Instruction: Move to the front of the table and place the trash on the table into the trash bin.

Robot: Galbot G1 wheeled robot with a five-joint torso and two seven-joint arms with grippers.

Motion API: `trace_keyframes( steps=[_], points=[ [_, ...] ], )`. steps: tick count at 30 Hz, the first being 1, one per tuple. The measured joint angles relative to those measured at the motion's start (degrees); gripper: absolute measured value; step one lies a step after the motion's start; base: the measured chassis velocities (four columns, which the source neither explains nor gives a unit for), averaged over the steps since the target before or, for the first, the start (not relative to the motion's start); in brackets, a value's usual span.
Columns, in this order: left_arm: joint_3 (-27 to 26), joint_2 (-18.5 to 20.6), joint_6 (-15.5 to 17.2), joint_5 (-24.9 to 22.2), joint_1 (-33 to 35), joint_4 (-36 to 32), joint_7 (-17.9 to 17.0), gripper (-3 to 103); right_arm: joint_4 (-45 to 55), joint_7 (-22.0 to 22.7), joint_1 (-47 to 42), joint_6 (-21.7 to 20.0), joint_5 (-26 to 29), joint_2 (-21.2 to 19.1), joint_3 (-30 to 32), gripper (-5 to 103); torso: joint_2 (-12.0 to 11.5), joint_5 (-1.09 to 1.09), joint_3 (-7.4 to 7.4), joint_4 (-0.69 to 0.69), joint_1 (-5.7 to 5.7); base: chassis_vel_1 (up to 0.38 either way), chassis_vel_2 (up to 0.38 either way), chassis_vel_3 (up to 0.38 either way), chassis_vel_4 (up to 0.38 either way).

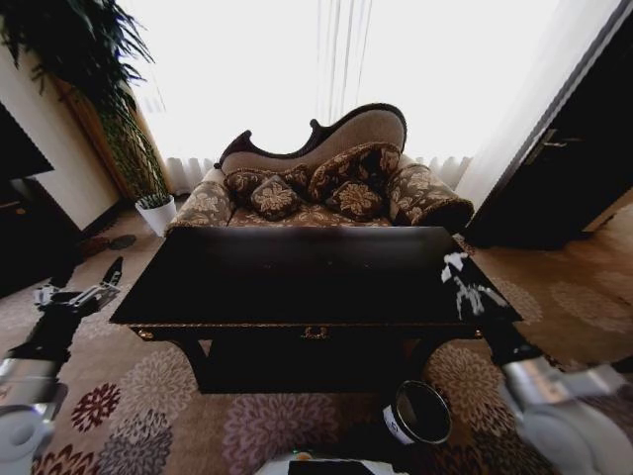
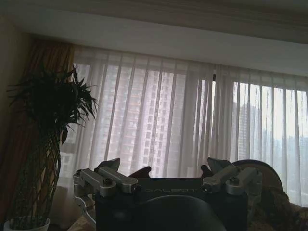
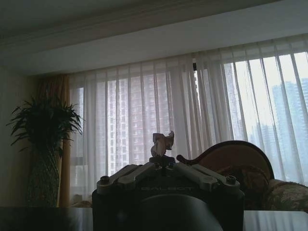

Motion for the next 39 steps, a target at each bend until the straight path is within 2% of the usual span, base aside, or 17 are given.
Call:
trace_keyframes(
  steps=[3, 8, 14, 18, 19, 20, 23, 24, 32, 36, 39],
  points=[
    [-0.07, -0.55, -0.04, -0.08, 0.04, -0.08, -0.02, 100, -1.10, -0.58, -0.51, 3.81, -4.88, 5.39, -0.70, 0, 0.00, -0.01, 0.00, 0.00, 0.00, 0.000, 0.000, 0.000, 0.000],
    [-0.54, -1.16, -0.24, -0.03, 0.26, 0.03, -0.02, 100, -4.84, -1.21, -1.29, 6.88, -8.21, 9.33, -1.79, 0, 0.00, -0.01, 0.00, 0.00, 0.00, 0.000, 0.000, 0.000, 0.000],
    [-1.00, -1.04, -0.37, -0.19, 0.19, 0.14, -0.03, 100, -12.70, -3.62, -1.46, 10.53, -9.62, 10.02, -3.24, 0, -0.01, 0.00, 0.00, 0.01, 0.01, 0.000, 0.000, 0.000, 0.000],
    [-0.58, -0.91, -0.17, -0.10, -0.34, 0.50, -0.12, 100, -21.21, -10.92, -0.88, 13.96, -9.81, 10.63, -4.85, -1, -0.01, 0.00, 0.00, -0.01, 0.00, 0.000, 0.000, 0.000, 0.000],
    [-0.58, -0.91, -0.17, -0.10, -0.34, 0.50, -0.12, 100, -21.21, -10.92, -0.88, 13.96, -9.81, 10.63, -4.85, -1, -0.01, 0.00, 0.00, -0.01, 0.00, 0.000, 0.000, 0.000, 0.000],
    [-0.52, -0.92, -0.14, -0.09, -0.37, 0.51, -0.13, 100, -23.52, -12.70, -0.45, 14.82, -9.82, 10.77, -5.65, 4, -0.01, 0.00, 0.00, 0.00, 0.01, 0.000, 0.000, 0.000, 0.000],
    [-0.81, -0.86, -0.08, -0.28, -0.33, 0.30, -0.18, 100, -28.33, -15.07, 0.82, 15.98, -10.32, 10.83, -7.56, 10, -0.01, -0.01, 0.00, 0.00, 0.00, 0.000, 0.000, 0.000, 0.000],
    [-1.24, -0.74, -0.03, -0.63, -0.23, -0.12, -0.20, 100, -30.33, -15.70, 1.56, 16.21, -10.84, 10.80, -8.35, 8, -0.01, 0.01, 0.00, 0.00, 0.00, 0.000, 0.000, 0.000, 0.000],
    [-3.81, -0.39, 0.21, -2.28, 0.81, -1.84, -0.21, 100, -38.57, -16.05, 5.12, 15.96, -13.12, 10.29, -11.77, 1, -0.01, 0.00, 0.00, 0.00, 0.00, 0.000, 0.000, 0.000, 0.000],
    [-4.85, -0.45, 0.26, -2.73, 1.56, -2.66, -0.23, 100, -43.50, -13.85, 7.33, 15.14, -14.45, 9.59, -13.57, 0, -0.01, 0.00, 0.00, 0.00, 0.00, 0.000, 0.000, 0.000, 0.000],
    [-5.52, -0.65, 0.36, -2.94, 2.25, -3.66, -0.30, 100, -47.94, -9.11, 9.96, 12.50, -15.66, 8.49, -15.96, 0, -0.01, 0.01, 0.00, 0.00, 0.00, 0.000, 0.000, 0.000, 0.000]
  ],
)
